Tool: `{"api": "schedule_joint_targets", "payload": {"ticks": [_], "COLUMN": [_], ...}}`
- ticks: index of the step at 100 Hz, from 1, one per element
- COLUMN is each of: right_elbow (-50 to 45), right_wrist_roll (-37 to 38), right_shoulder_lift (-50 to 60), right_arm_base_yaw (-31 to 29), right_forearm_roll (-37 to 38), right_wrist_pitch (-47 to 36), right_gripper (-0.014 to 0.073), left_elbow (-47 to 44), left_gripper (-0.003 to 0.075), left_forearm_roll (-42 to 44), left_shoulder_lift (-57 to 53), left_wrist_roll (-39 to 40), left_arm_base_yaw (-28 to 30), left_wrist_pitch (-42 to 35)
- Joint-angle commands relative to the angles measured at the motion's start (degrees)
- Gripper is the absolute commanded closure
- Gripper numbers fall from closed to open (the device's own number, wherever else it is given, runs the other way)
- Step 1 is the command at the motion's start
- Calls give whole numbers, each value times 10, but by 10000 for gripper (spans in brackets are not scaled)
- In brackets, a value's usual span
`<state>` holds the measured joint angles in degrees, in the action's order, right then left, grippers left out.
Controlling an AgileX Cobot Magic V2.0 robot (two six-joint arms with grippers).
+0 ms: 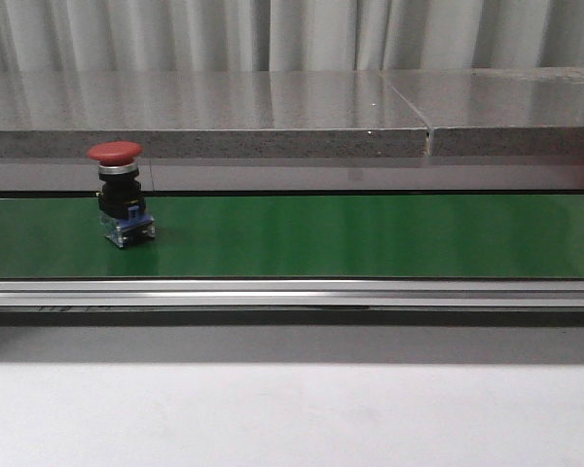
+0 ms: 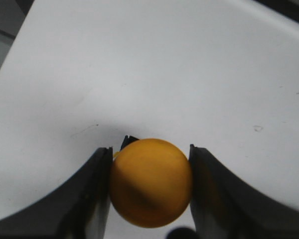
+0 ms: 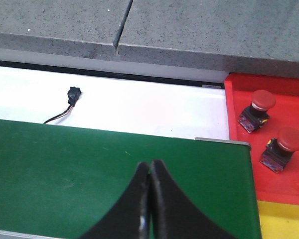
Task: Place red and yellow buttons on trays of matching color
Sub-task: 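Lower the left gripper onto the yellow button and grasp it, then carry the yellow button onto the belt and open the left gripper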
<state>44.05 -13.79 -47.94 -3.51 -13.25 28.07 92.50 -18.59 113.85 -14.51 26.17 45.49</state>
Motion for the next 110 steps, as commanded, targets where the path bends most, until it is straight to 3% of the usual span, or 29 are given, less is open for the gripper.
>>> {"api": "schedule_joint_targets", "payload": {"ticks": [1, 25, 43, 84, 110], "right_elbow": [15, 15, 15, 15, 15], "right_wrist_roll": [-4, -4, -4, -4, -4], "right_shoulder_lift": [7, 7, 7, 7, 7], "right_arm_base_yaw": [0, 0, 0, 0, 0], "right_forearm_roll": [-3, -3, -3, -3, -3], "right_wrist_pitch": [-37, -37, -37, -37, -37], "right_gripper": [660, 660, 660, 660, 660], "left_elbow": [21, 18, -33, -192, -263], "left_gripper": [626, 626, 626, 626, 626], "left_forearm_roll": [-20, -19, -15, -2, 2], "left_shoulder_lift": [-74, -164, -229, -297, -297], "left_wrist_roll": [7, 7, 7, 4, 2], "left_arm_base_yaw": [-3, -21, -52, -137, -152], "left_wrist_pitch": [-3, 55, 57, 16, -32]}}
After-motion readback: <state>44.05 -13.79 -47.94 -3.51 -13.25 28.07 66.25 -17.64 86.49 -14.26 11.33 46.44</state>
